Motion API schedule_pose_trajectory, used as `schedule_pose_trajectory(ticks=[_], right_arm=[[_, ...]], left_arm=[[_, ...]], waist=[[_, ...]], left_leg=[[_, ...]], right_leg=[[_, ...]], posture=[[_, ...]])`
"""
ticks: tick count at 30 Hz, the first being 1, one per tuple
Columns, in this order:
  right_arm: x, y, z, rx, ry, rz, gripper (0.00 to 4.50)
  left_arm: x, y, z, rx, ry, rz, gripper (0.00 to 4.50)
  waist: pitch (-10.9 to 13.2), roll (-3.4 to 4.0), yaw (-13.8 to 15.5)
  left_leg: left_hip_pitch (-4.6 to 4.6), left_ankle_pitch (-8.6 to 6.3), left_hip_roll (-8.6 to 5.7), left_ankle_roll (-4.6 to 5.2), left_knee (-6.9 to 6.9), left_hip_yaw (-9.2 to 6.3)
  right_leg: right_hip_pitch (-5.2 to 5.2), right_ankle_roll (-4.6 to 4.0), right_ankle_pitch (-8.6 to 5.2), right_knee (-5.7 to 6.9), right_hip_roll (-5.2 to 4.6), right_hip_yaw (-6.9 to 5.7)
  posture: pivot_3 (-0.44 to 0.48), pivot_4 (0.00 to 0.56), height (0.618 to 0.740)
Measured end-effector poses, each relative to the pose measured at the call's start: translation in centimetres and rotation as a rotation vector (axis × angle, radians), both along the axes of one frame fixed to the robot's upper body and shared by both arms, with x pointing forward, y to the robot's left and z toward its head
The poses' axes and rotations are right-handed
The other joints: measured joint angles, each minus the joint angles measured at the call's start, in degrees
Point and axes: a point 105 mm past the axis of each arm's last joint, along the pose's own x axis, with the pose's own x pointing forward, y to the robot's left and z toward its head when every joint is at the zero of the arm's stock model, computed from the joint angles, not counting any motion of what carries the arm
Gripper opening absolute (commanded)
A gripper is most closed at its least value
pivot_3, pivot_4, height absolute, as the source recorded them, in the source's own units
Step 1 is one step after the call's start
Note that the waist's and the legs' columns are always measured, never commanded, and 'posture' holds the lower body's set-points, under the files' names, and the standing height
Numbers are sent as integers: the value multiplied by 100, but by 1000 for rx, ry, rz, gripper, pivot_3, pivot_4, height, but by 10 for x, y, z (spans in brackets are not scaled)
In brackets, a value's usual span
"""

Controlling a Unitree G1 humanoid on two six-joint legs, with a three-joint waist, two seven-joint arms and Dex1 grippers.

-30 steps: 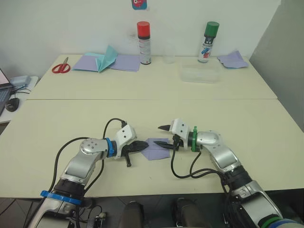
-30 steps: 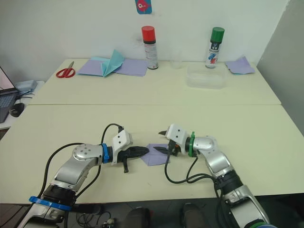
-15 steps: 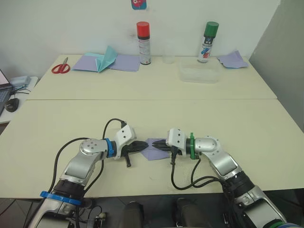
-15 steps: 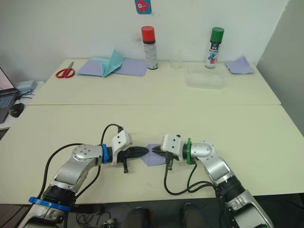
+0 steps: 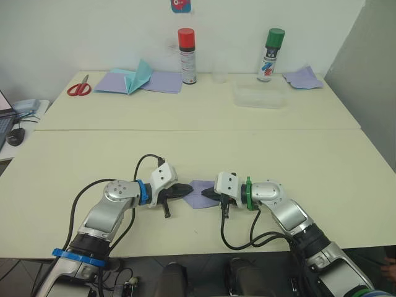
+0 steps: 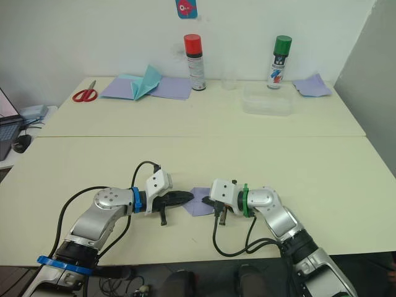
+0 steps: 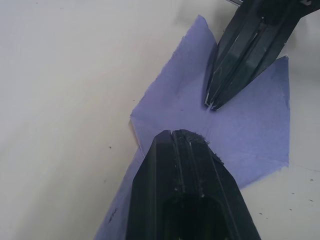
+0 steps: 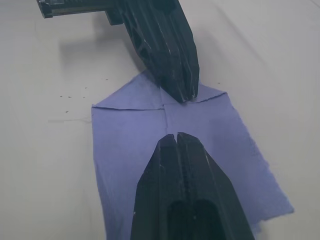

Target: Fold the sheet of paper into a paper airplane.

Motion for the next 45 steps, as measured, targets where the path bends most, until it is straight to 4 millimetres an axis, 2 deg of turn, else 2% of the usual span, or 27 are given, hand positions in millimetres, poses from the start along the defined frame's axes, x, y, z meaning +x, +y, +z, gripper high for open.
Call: schedule_pose_trajectory(ticks=[13, 17, 21, 26, 32, 41, 45], right_arm=[[-4, -42, 3, -26, 124, -130, 31], [-7, -47, 4, -1, 150, -138, 31], [-13, -38, 16, 38, 124, -79, 31], [-4, -19, 27, 100, 79, -77, 31], [8, -16, 4, 44, 97, -134, 31], [8, -12, 3, 14, 51, -93, 31], [8, -11, 3, 16, 51, -91, 31]], left_arm=[[1, 3, 0, 9, 10, -8, 0], [1, 3, 0, 10, 5, -13, 0], [3, 4, 0, 12, 9, -13, 0], [4, 4, 1, 18, 7, -23, 0], [6, 4, 2, 20, -3, -28, 0], [5, 6, 6, 46, -28, -37, 0], [3, 0, 13, 34, -47, -64, 0]], waist=[[-1, -2, 9], [0, -2, 9], [1, 0, 9], [1, 0, 6], [2, 0, 6], [2, 0, 5], [3, -3, 5]], left_leg=[[6, 0, -2, 0, 2, 3], [5, 0, -2, -1, 0, 1], [4, 0, -5, -1, 1, 1], [5, 0, -3, -1, 1, -1], [1, 0, -3, -1, 0, 3], [2, 0, 0, 0, -4, 0], [0, 0, -1, -1, -7, 2]], right_leg=[[8, -10, -8, -7, -18, 6], [7, -13, -10, -7, -17, 2], [5, -13, -9, -7, -13, 1], [4, -12, -9, -7, -12, 0], [3, -13, -9, -7, -14, 4], [2, -20, -13, -8, -9, 1], [0, -21, -14, -8, -8, 1]], posture=[[0, 150, 740], [0, 150, 740], [0, 150, 740], [0, 150, 740], [0, 150, 740], [0, 150, 740], [0, 150, 740]])
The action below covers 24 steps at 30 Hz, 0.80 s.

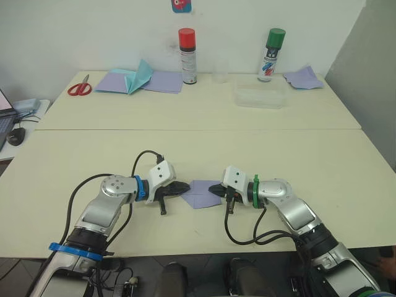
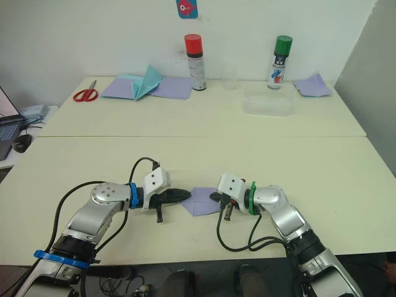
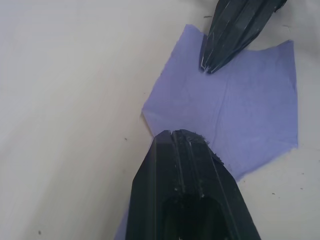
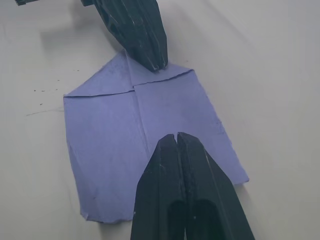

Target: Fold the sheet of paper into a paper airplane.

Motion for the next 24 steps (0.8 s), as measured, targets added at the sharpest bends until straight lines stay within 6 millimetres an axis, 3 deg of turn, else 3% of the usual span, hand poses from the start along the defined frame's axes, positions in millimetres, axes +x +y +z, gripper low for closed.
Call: schedule_pose_trajectory(ticks=[4, 7, 17, 24], right_arm=[[2, 1, 0, 0, 1, 0, 31], [2, 1, 1, 0, 2, 1, 31], [3, 1, 0, 0, 5, -1, 31], [3, 2, 0, 0, 7, 0, 31]], left_arm=[[0, -9, 4, -9, -13, -23, 0], [-4, -14, -5, 26, 6, -44, 0], [-6, -3, -10, 61, -4, -42, 0], [-1, 36, -6, 71, 23, 80, 0]], waist=[[0, -1, 0], [1, -1, -2], [0, 0, 0], [0, 0, -8]], left_leg=[[-1, 0, -3, 0, -1, 0], [-1, 0, -2, 0, -1, 0], [3, 0, 0, 0, -2, -1], [20, 0, 5, 0, -16, -2]], right_leg=[[0, 9, 5, 0, 1, -1], [-1, 19, 11, 0, 2, -1], [0, -4, -2, 0, 0, 1], [4, -10, -6, 1, -1, 3]], posture=[[0, 150, 740], [0, 150, 740], [0, 150, 740], [0, 150, 740]])
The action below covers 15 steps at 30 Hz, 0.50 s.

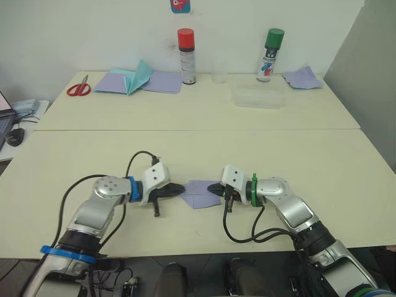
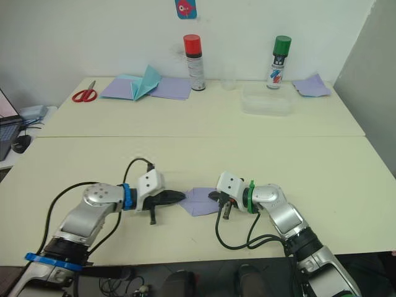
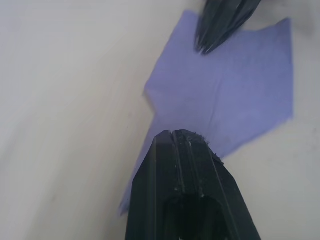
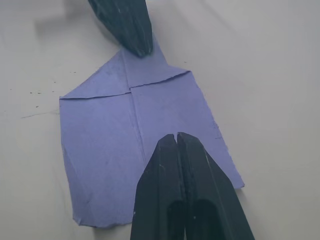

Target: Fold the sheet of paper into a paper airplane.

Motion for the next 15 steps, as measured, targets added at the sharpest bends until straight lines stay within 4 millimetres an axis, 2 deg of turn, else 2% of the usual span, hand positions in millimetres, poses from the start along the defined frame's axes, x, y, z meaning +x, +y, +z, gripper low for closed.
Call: schedule_pose_trajectory(ticks=[6, 10, 15], right_arm=[[0, 0, 0, 2, -3, 2, 31], [0, 1, 1, 5, -7, 4, 31], [1, 3, 1, 10, -9, 8, 31]], left_arm=[[0, 6, 4, -21, 31, 41, 0], [2, 11, 18, -51, 20, 76, 0], [1, -9, 37, -87, -57, 37, 0]], waist=[[1, -1, 2], [8, -10, 3], [9, -13, 6]], left_leg=[[4, 0, 0, 0, -9, 2], [2, 0, 0, 0, -19, 3], [5, 0, -3, 0, -40, 6]], right_leg=[[-1, 0, 0, 0, -3, 0], [-3, -7, -4, -1, -2, 0], [-3, 8, 3, -4, -3, 1]], posture=[[0, 150, 740], [0, 150, 740], [0, 150, 740]])
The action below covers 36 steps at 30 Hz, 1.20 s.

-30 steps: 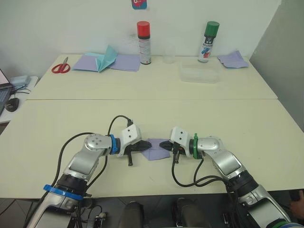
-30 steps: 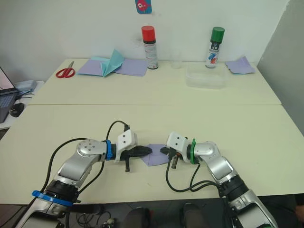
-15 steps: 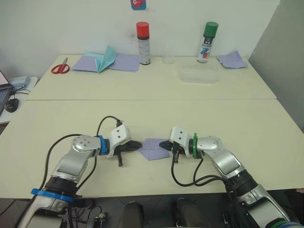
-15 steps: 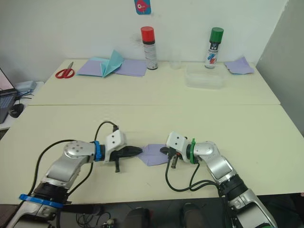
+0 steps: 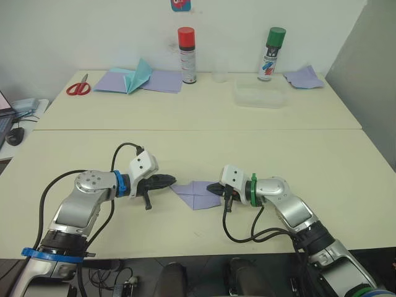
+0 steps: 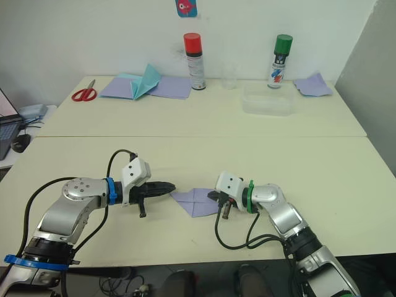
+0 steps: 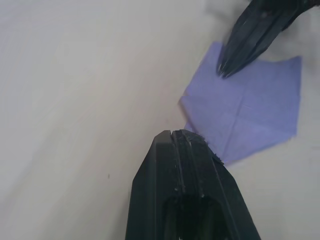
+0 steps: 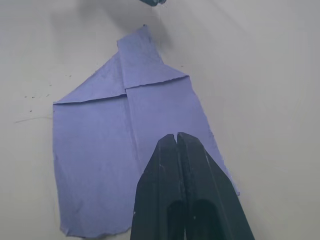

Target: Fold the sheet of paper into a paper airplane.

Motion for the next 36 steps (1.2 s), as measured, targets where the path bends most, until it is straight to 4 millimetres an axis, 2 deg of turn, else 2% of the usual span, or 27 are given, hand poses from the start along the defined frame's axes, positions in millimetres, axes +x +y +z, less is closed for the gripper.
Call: schedule_pose_trajectory(ticks=[5, 10, 23, 29, 32, 36], right_arm=[[0, 1, 0, 4, -6, 6, 31], [1, 1, 0, 3, -6, 8, 31], [0, -3, -1, -7, -9, 25, 31], [-2, -11, 0, 2, 3, 32, 31], [-4, -15, 0, 5, 2, 51, 608], [-9, -22, 5, 6, -29, 92, 2047]], left_arm=[[0, -20, -16, -10, 1, 13, 0], [1, -28, -36, 11, 30, 29, 0], [-2, -34, -43, 41, -24, 4, 0], [-3, -40, -44, 23, -34, 23, 0], [-2, -41, -45, 31, -35, 22, 0], [-2, -42, -46, 38, -39, 15, 0]], waist=[[1, -2, 1], [1, -2, 2], [-4, -4, 2], [-7, -3, 16], [-7, -3, 21], [-7, -3, 24]], left_leg=[[0, 0, -5, 0, -8, -4], [1, 0, -5, 0, -9, -9], [8, 0, -5, 0, -10, -3], [8, 0, -6, 0, -10, -6], [8, 0, -9, 0, -10, -5], [6, 0, -11, 0, -10, 0]], right_leg=[[0, 2, 1, 0, 5, -1], [2, 1, 0, 0, 6, -3], [8, 1, 0, 0, 2, -3], [11, 2, -1, 0, 2, -3], [11, 14, -3, 0, 1, -4], [11, 28, -4, -2, -8, -2]], posture=[[0, 150, 740], [0, 150, 740], [0, 150, 740], [0, 150, 740], [0, 150, 740], [0, 150, 740]])
